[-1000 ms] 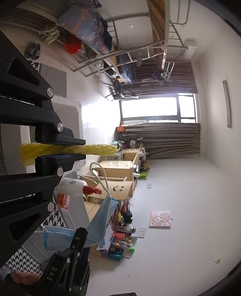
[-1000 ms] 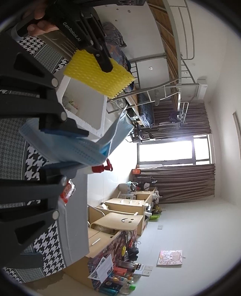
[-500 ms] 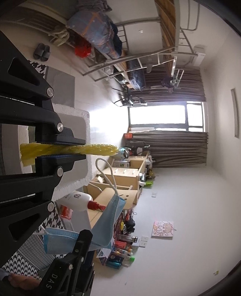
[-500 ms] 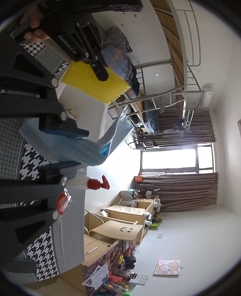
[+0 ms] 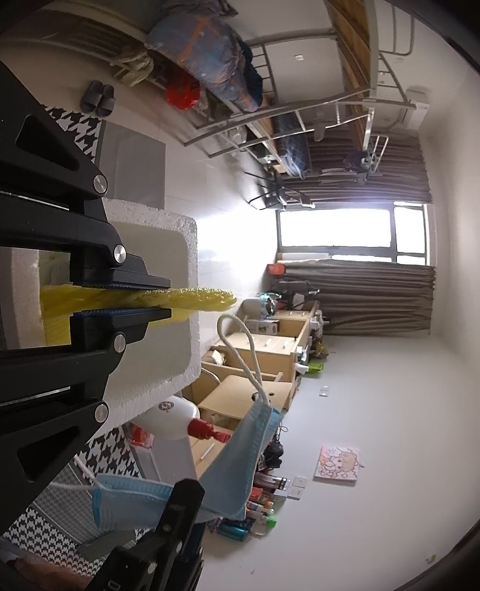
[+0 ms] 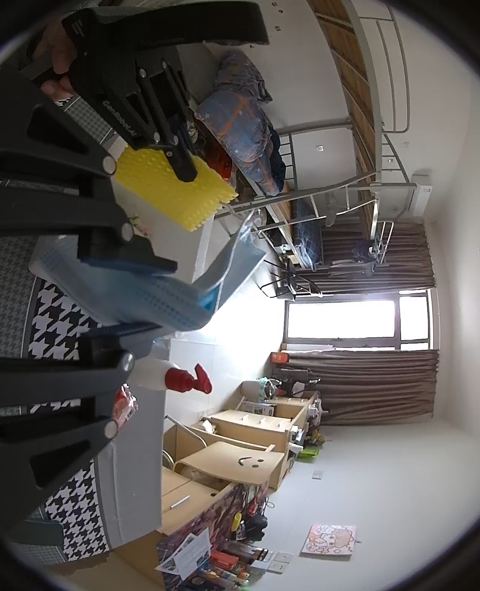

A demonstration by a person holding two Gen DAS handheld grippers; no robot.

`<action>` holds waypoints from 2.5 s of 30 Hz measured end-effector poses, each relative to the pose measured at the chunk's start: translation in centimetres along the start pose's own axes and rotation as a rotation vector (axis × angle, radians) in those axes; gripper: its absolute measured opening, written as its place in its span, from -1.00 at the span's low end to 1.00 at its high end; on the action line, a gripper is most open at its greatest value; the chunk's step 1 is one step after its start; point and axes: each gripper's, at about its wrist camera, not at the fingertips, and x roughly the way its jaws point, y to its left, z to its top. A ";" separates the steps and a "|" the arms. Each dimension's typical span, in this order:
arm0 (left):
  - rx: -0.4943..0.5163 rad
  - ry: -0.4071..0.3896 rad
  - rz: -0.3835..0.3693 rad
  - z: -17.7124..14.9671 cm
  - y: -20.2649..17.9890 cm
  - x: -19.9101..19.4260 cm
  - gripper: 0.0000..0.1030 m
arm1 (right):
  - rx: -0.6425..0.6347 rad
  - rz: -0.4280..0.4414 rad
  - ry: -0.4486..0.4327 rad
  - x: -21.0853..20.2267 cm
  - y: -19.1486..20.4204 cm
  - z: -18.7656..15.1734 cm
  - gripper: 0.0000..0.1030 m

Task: Organize soft objects
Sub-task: 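Open the left gripper to drop the yellow sponge into the box, then lower the blue mask into the box and open the right gripper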

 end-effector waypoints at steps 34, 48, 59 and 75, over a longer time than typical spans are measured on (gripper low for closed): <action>-0.034 -0.039 0.129 -0.8 2.8 -2.4 0.95 | -0.019 0.011 -0.010 1.7 1.7 1.6 -0.44; -0.052 -0.046 0.178 -1.6 4.2 -3.5 0.98 | -0.044 0.043 0.043 3.8 3.7 1.3 -0.44; -0.074 -0.036 0.209 -2.3 5.7 -3.6 0.98 | -0.058 0.055 0.098 5.8 4.4 0.8 -0.44; -0.098 -0.025 0.205 -2.8 7.2 -3.7 0.98 | -0.079 0.089 0.189 7.6 5.1 -0.2 0.21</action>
